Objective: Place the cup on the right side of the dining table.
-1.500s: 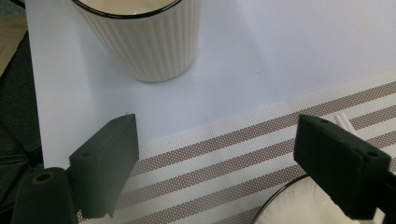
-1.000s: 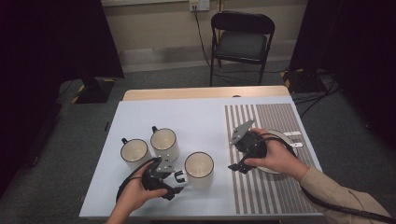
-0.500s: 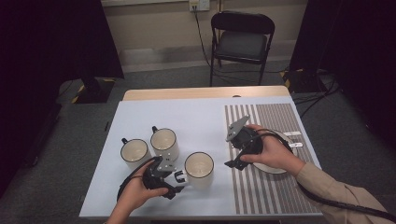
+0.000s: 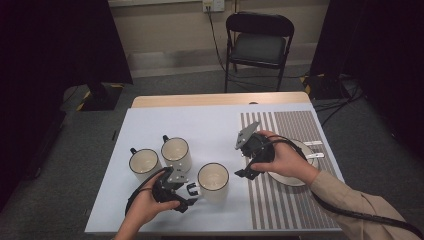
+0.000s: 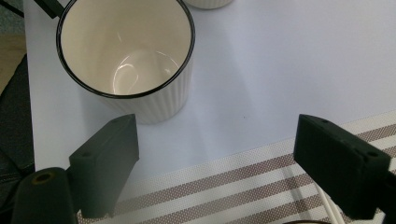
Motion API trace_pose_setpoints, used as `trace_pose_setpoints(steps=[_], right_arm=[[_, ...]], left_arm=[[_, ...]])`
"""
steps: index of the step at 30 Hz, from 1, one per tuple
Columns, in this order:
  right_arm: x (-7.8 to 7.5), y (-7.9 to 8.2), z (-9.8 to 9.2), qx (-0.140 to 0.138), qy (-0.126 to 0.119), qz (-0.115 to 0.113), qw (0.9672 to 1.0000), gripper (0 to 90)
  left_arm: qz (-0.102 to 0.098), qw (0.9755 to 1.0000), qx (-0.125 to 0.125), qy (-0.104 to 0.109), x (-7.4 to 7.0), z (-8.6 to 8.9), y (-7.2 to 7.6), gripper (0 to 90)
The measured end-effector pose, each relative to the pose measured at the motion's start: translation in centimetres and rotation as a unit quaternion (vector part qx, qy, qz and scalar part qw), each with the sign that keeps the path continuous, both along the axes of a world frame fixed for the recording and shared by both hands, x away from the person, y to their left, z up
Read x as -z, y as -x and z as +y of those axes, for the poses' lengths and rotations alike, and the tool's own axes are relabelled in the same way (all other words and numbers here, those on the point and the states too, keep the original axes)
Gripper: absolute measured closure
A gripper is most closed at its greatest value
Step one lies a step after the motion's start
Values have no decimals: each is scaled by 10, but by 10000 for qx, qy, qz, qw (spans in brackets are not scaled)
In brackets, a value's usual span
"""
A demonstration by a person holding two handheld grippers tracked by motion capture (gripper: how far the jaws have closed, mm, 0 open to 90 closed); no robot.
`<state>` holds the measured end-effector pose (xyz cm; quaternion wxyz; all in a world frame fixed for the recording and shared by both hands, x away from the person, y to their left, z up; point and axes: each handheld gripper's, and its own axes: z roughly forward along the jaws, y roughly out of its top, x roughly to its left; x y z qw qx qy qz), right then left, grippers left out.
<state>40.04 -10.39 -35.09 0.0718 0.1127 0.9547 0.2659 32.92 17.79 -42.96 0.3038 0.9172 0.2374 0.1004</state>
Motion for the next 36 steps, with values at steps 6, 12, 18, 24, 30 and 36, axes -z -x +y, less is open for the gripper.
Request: trace_pose_setpoints(steps=[6, 12, 18, 24, 30, 36], right_arm=[[-3, -2, 4, -22, -45, -40, 10000, 135], [-2, -4, 8, -26, -61, -17, 10000, 135], [0, -4, 16, -61, -42, 17, 10000, 134], [1, -3, 26, -132, -12, 44, 9999, 134], [3, -4, 33, -129, -29, 77, 9999, 131], [8, -6, 37, -75, -28, 112, 9999, 132]], left_arm=[[3, 10000, -7, -1, 1, 0, 0, 166], [-26, 10000, -32, 19, 0, 0, 0, 166], [-36, 10000, 16, -14, -1, 1, -1, 164], [-32, 10000, -5, 45, 1, 0, 0, 163], [-1, 9999, -52, 115, 0, -1, 0, 159], [16, 9998, -18, 182, 0, -2, 0, 158]])
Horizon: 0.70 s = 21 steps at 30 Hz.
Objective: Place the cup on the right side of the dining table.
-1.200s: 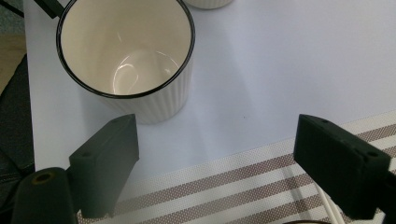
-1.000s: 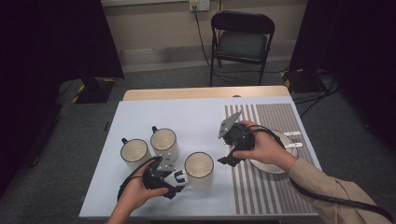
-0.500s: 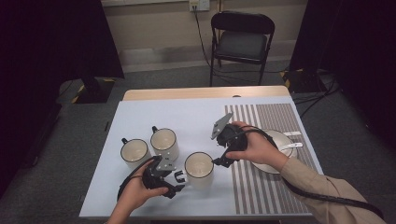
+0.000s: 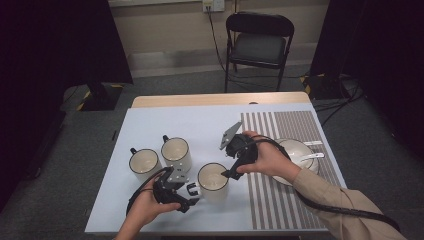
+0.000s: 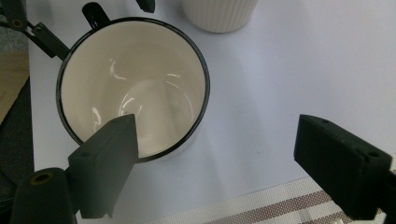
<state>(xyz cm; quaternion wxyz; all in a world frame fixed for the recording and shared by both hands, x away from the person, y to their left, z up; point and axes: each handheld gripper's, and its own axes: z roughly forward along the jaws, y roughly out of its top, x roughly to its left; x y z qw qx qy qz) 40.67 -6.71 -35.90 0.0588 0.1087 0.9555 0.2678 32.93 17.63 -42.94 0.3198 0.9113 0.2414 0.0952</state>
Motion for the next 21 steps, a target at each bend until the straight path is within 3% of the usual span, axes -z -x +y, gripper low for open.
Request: trace_pose_setpoints(steps=[5, 11, 15, 21], right_arm=[[2, -2, 1, 125, -99, -6, 9999, 142], [5, -6, 3, 347, -104, 106, 9993, 153], [9, -6, 5, 337, -94, 123, 9993, 183], [12, -7, 8, 308, -53, 202, 9993, 242]], left_arm=[[7, 10000, -38, 70, 0, 0, 0, 167], [16, 9999, -7, 128, 2, 0, -1, 242], [23, 9999, 3, 171, 3, -1, -1, 289], [-129, 9997, 40, 190, 3, -1, 0, 359]])
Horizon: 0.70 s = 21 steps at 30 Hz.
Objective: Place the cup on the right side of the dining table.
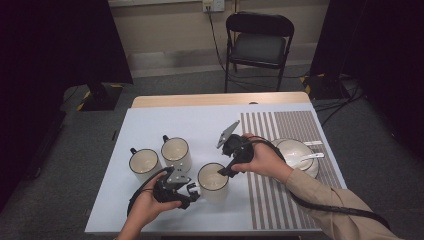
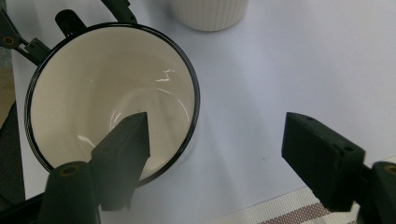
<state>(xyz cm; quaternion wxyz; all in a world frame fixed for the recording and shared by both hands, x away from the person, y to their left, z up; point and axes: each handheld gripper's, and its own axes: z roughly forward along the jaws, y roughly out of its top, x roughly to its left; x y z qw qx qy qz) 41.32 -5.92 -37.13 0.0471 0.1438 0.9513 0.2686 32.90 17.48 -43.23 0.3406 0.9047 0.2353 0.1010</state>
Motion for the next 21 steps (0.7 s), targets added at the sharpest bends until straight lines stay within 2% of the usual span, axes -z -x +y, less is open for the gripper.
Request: trace_pose_setpoints(steps=[5, 7, 9, 12, 14, 16, 21], right_arm=[[0, -2, 0, 41, 35, 42, 10000, 278], [1, -3, 1, 79, 89, 35, 9999, 291], [1, -3, 1, 98, 93, 23, 9999, 309], [3, -3, 1, 100, 126, 158, 9997, 345], [4, -3, 3, 139, 151, 189, 9996, 362], [4, -3, 4, 198, 183, 281, 9992, 384], [6, -3, 7, 359, 260, 428, 9981, 433]], left_arm=[[-61, 9999, 77, 27, 0, 0, 1, 436], [-86, 9999, 56, 112, 0, 0, 1, 446], [-92, 9999, 21, 59, -1, 1, 1, 489], [-135, 9996, -1, 244, -3, 2, 0, 540], [-138, 9996, -24, 242, -4, 4, 0, 593], [-111, 9995, -28, 301, -3, 4, -1, 604], [-43, 9996, -40, 290, -4, 3, 0, 678]])
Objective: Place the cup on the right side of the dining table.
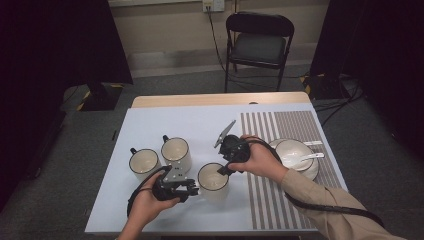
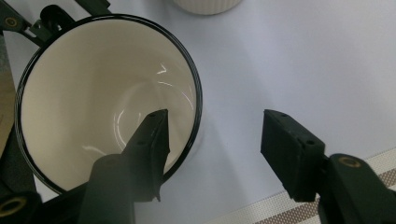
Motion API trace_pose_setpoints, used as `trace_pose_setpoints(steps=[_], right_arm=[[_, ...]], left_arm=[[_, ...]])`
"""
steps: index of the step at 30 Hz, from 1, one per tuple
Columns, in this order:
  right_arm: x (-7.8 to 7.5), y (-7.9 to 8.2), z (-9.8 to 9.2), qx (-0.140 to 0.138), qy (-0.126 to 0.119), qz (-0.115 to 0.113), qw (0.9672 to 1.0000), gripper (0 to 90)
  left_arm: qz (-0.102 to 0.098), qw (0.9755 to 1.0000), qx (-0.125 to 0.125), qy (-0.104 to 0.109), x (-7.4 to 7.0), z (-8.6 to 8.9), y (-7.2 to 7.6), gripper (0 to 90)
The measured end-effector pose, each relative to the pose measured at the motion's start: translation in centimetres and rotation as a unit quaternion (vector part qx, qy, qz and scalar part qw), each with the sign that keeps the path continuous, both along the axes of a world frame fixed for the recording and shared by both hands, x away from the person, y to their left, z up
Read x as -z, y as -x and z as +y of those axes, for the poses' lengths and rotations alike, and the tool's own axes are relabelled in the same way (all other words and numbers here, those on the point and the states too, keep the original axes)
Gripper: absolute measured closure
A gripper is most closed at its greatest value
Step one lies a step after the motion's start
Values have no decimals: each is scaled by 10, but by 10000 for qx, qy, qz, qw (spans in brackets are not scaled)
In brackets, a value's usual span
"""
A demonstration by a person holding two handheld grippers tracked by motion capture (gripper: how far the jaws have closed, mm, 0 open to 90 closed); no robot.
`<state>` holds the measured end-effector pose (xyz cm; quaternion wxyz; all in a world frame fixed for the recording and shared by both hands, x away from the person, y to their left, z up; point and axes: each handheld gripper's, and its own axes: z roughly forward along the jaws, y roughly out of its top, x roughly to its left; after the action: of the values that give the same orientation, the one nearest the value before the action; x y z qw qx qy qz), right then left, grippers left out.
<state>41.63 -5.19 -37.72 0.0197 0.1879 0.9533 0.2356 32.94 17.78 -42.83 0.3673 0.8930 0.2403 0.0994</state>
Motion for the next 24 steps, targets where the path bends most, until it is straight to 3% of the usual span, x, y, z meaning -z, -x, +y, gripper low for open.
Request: trace_pose_setpoints(steps=[6, 13, 24], right_arm=[[1, 0, 3, 24, 61, 182, 9998, 525], [3, -1, 7, 93, 135, 387, 9991, 587], [5, 1, 11, 167, 231, 433, 9987, 662]], left_arm=[[26, 9999, 78, -64, -1, -3, 1, 757], [79, 9999, 42, -98, -2, -4, 1, 763], [13, 9999, 28, -143, -3, -5, 2, 765]])
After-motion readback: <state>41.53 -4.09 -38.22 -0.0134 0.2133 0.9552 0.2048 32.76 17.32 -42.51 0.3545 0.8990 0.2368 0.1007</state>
